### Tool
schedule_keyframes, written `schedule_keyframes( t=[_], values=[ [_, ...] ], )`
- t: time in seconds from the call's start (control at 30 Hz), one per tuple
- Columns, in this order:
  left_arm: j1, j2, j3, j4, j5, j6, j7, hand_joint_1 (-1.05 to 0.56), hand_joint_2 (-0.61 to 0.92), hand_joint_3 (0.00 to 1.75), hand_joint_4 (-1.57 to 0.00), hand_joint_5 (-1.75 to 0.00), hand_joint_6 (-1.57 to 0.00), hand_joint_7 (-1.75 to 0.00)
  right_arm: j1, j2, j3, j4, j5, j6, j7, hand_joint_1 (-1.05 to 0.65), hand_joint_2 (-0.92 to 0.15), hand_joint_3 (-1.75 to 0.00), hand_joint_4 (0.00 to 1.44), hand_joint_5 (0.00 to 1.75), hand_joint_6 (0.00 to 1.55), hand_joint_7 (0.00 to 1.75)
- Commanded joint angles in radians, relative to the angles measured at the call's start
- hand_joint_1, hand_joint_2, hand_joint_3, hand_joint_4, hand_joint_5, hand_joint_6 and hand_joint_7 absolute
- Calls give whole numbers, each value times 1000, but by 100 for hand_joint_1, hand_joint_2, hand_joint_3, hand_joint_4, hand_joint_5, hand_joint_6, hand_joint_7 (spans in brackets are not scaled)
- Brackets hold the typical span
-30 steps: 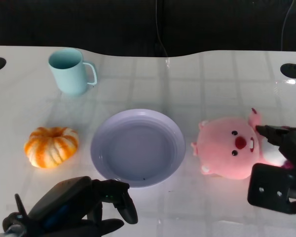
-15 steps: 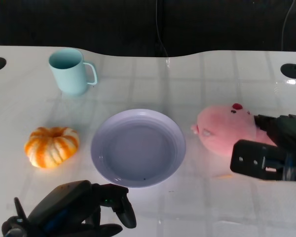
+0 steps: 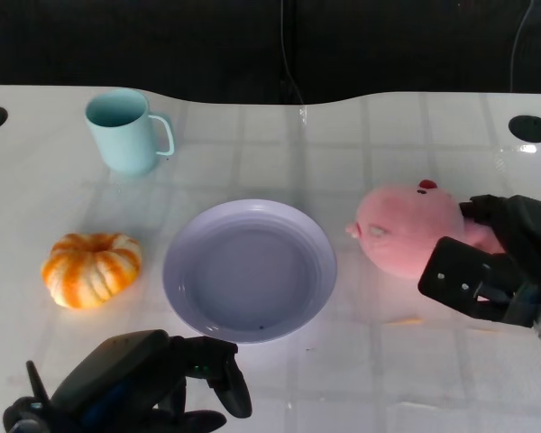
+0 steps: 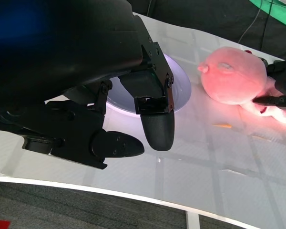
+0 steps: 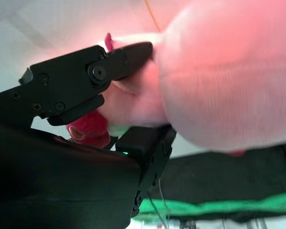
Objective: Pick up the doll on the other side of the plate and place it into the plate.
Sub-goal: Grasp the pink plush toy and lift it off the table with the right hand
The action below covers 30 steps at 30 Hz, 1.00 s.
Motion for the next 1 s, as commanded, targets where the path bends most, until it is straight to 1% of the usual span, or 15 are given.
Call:
schedule_keyframes(
  t=[0.03, 0.07, 0.13, 0.17, 0.23, 0.3, 0.33, 0.37, 0.43, 0.47, 0.5, 0.57, 0.7, 0.87, 1.0],
  values=[
    [4, 16, 9, -17, 2, 7, -17, -18, 91, 30, -68, -156, -77, -95, 12, 4, 18, 32, 8, -7, 0, -20, -78, -43, 81, 171, 86, 130],
    [3, 17, 8, -19, 3, 14, -21, -18, 92, 30, -67, -156, -77, -95, 12, 4, 22, 27, 5, 5, 2, -21, -71, -58, 77, 157, 83, 119],
    [2, 16, 7, -20, 3, 18, -22, -18, 92, 29, -67, -156, -77, -95, 16, 7, 19, 10, 12, 36, 6, -23, -70, -61, 77, 142, 87, 96],
    [1, 15, 7, -19, 3, 18, -21, -18, 92, 29, -67, -157, -77, -95, 21, 9, 12, -2, 18, 45, -5, -24, -69, -61, 77, 144, 88, 95],
    [2, 15, 9, -18, 2, 16, -21, -18, 92, 29, -67, -156, -78, -95, 31, 14, -5, -29, 38, 61, -14, -23, -63, -70, 79, 143, 89, 95],
    [2, 16, 11, -16, -2, 14, -22, -18, 92, 29, -68, -156, -78, -95, 40, 19, -31, -65, 70, 77, -14, -25, -65, -78, 72, 158, 79, 118],
    [2, 17, 12, -16, -3, 14, -24, -18, 92, 29, -67, -156, -78, -95, 42, 24, -48, -87, 86, 94, -17, -25, -65, -78, 74, 166, 78, 124],
    [1, 17, 14, -14, -5, 11, -23, -18, 92, 28, -67, -156, -78, -95, 42, 27, -67, -107, 104, 100, -23, -27, -65, -80, 74, 171, 78, 124],
    [1, 18, 16, -4, -8, -1, -18, -18, 92, 28, -67, -157, -78, -95, 46, 30, -101, -148, 136, 95, -35, -24, -57, -94, 83, 174, 74, 148],
    [1, 18, 16, -2, -9, -2, -17, -18, 92, 27, -67, -157, -78, -95, 47, 31, -112, -166, 146, 97, -36, -22, -49, -110, 89, 174, 72, 163],
    [0, 18, 16, 0, -8, -4, -17, -18, 92, 27, -67, -157, -78, -95, 49, 31, -119, -185, 150, 107, -35, -21, -45, -118, 91, 174, 72, 168],
    [-2, 19, 16, 3, -5, -8, -15, -18, 92, 27, -68, -156, -78, -95, 52, 33, -138, -236, 167, 130, -14, -21, -40, -129, 91, 175, 74, 173],
    [-3, 17, 17, 10, -9, -16, -14, -17, 92, 27, -69, -157, -79, -95, 78, 35, -152, -346, 194, 145, 28, -21, -38, -133, 94, 175, 76, 175],
    [-3, 16, 12, 5, -1, -6, -19, -17, 92, 28, -67, -157, -78, -94, 107, 46, -153, -442, 215, 135, 62, -20, -28, -148, 95, 175, 79, 175],
    [-2, 16, 9, -5, 1, 1, -23, -17, 92, 28, -67, -157, -78, -95, 120, 66, -153, -509, 252, 122, 106, -18, -25, -151, 96, 175, 79, 175]
  ],
)
